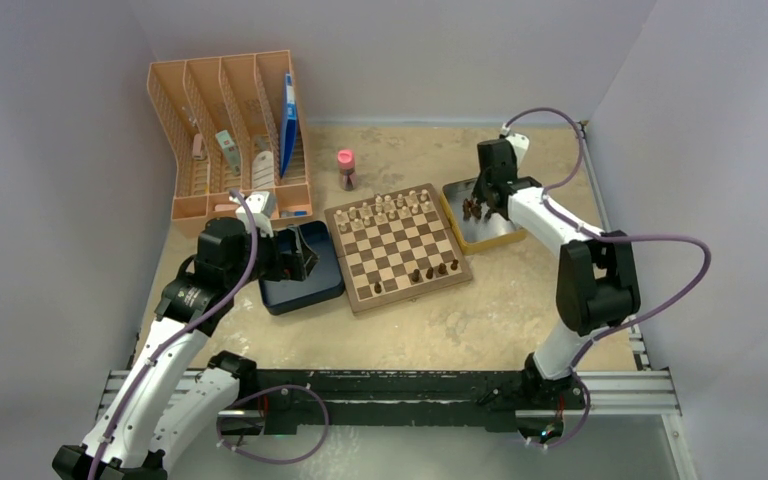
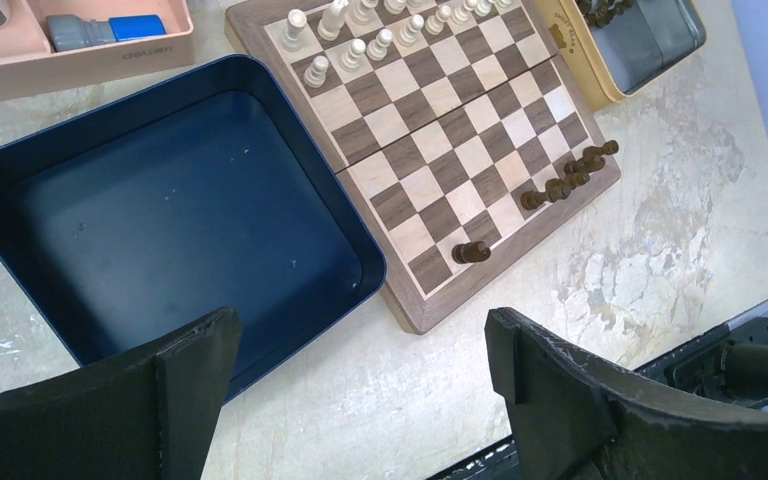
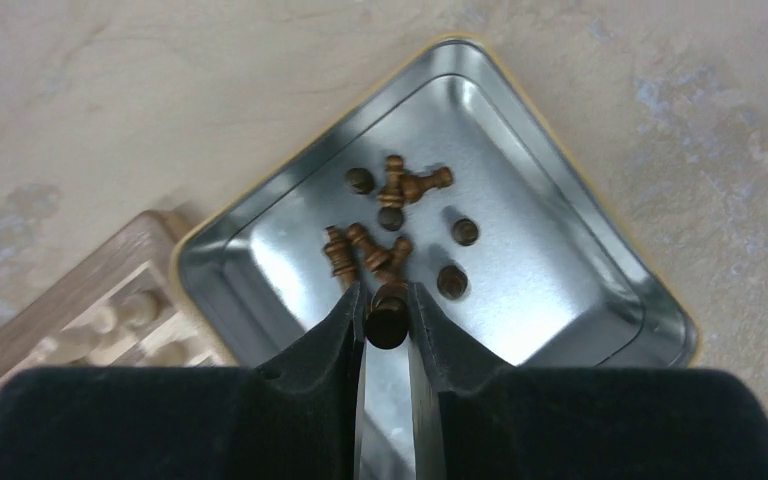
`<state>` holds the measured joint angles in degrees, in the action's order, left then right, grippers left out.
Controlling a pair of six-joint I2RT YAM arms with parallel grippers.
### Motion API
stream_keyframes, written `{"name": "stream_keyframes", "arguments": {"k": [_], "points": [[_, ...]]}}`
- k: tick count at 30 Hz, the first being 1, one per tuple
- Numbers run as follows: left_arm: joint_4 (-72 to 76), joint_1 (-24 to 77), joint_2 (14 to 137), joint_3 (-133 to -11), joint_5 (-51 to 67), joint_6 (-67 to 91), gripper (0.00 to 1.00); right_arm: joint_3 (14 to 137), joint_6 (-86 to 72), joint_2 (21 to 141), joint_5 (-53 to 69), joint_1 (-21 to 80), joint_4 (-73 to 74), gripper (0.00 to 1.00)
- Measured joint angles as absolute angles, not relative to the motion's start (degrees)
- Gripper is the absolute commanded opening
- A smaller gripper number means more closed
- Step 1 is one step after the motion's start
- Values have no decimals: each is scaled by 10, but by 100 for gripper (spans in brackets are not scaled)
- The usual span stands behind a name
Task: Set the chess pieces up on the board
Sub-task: Pick up the chess piece from the storage box, then place the chess piece on the chessboard.
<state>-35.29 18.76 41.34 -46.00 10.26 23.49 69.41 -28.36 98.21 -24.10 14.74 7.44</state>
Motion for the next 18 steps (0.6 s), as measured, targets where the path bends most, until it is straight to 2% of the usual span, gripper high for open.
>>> {"name": "stream_keyframes", "arguments": {"k": [18], "points": [[-353,188,403,-460,87,235,93,703,-281,899,-181,344,98,22]]}}
